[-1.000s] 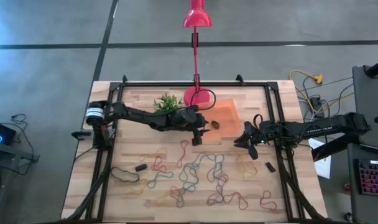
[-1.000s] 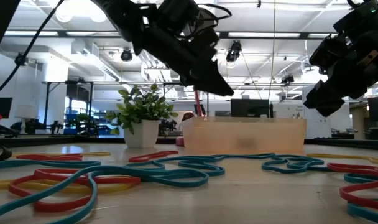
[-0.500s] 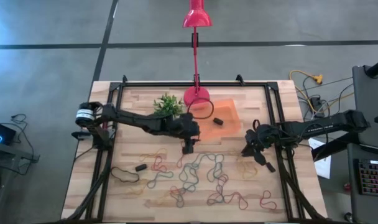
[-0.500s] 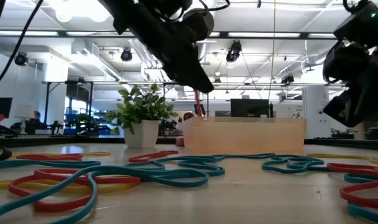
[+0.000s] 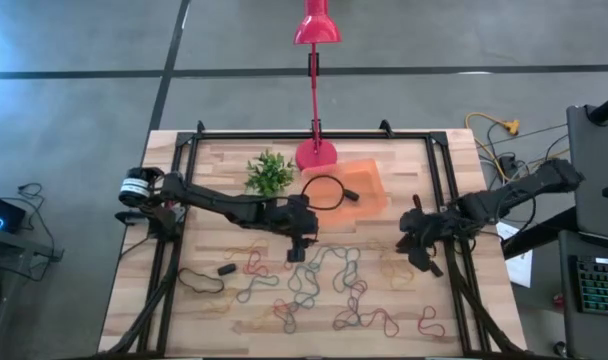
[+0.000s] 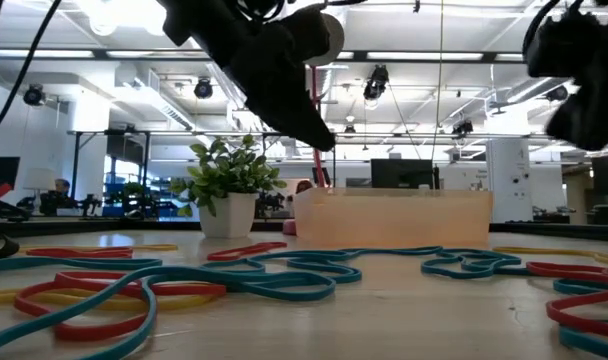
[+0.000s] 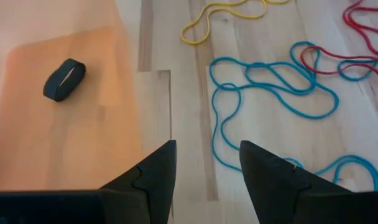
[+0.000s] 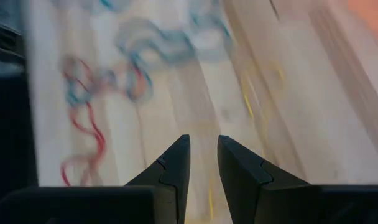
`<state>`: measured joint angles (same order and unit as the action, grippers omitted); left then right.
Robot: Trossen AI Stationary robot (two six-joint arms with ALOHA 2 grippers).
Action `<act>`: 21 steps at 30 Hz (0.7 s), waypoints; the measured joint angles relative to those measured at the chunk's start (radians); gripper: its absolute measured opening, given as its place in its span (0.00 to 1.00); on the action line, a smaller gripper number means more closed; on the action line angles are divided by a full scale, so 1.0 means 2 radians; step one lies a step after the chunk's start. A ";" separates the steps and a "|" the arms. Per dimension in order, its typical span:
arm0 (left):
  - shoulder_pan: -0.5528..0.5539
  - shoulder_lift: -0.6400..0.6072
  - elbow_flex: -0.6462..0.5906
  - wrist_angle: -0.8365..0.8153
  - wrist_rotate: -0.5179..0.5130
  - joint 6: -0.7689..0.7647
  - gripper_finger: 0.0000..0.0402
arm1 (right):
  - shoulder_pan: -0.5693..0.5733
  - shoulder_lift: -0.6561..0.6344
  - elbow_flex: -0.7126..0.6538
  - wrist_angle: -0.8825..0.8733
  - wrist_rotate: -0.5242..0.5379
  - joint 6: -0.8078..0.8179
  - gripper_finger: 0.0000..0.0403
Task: Pick and place rubber bands into bin
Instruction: Put the right black rubberband into the orange container
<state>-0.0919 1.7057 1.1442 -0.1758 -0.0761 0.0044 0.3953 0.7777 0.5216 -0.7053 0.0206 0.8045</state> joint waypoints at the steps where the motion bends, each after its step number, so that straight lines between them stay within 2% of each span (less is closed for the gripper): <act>1: 0.000 0.000 -0.003 0.000 0.000 0.000 0.40 | 0.017 0.014 0.018 -0.036 0.006 0.027 0.18; 6: 0.000 0.000 -0.022 0.002 0.000 -0.004 0.40 | 0.093 0.093 0.084 -0.137 0.007 0.128 0.18; 13: 0.000 0.000 -0.039 0.006 0.000 -0.025 0.40 | 0.164 0.191 0.106 -0.153 0.001 0.193 0.18; 21: 0.000 -0.002 -0.040 0.005 0.000 -0.026 0.40 | 0.196 0.223 0.106 -0.171 -0.011 0.280 0.23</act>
<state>-0.0921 1.7012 1.0634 -0.1654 -0.0761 -0.0471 0.7873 1.2232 0.7338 -1.0470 -0.0010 1.3643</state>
